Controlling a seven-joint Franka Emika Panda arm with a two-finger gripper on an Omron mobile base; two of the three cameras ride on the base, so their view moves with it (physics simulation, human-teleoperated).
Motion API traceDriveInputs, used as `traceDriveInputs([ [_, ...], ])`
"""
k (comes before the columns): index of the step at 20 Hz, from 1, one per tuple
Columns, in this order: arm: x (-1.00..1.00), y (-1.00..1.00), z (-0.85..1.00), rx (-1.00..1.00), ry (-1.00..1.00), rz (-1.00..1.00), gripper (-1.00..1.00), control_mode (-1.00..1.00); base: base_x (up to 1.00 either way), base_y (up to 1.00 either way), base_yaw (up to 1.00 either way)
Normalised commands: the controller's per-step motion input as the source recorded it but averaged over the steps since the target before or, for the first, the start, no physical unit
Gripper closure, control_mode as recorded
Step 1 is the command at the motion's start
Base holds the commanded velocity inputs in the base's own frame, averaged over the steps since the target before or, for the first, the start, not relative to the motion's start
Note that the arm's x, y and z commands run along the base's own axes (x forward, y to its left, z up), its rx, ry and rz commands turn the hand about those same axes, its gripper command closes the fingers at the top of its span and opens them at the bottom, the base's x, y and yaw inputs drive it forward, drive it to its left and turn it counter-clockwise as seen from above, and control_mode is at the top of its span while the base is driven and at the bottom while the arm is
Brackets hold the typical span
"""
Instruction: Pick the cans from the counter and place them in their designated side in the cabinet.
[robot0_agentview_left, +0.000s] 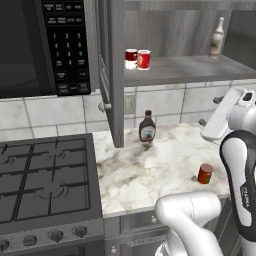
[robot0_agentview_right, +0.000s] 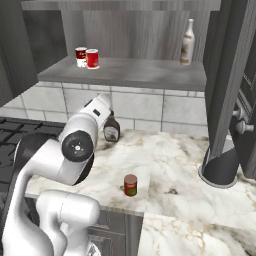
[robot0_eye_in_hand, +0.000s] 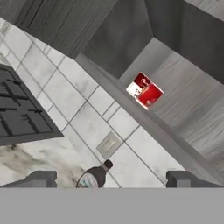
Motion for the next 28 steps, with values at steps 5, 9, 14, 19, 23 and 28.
traceDriveInputs([
  [5, -0.3, -0.45, -0.38, -0.09, 0.28, -0.11, -1.0, -1.0, 0.0, 0.0, 0.0],
  [9, -0.34, -0.32, -0.45, -0.11, 0.28, -0.12, -1.0, -1.0, 0.0, 0.0, 0.0],
  [14, -0.27, -0.08, -0.54, -0.1, 0.23, -0.15, -1.0, -1.0, 0.0, 0.0, 0.0],
  [19, -0.01, 0.02, -0.3, -0.02, 0.13, -0.13, -1.0, -1.0, 0.0, 0.0, 0.0],
  [23, 0.05, -0.06, -0.06, 0.0, 0.07, -0.05, -1.0, -1.0, 0.0, 0.0, 0.0],
  [28, 0.0, -0.23, -0.19, 0.0, 0.28, -0.19, -1.0, -1.0, 0.0, 0.0, 0.0],
])
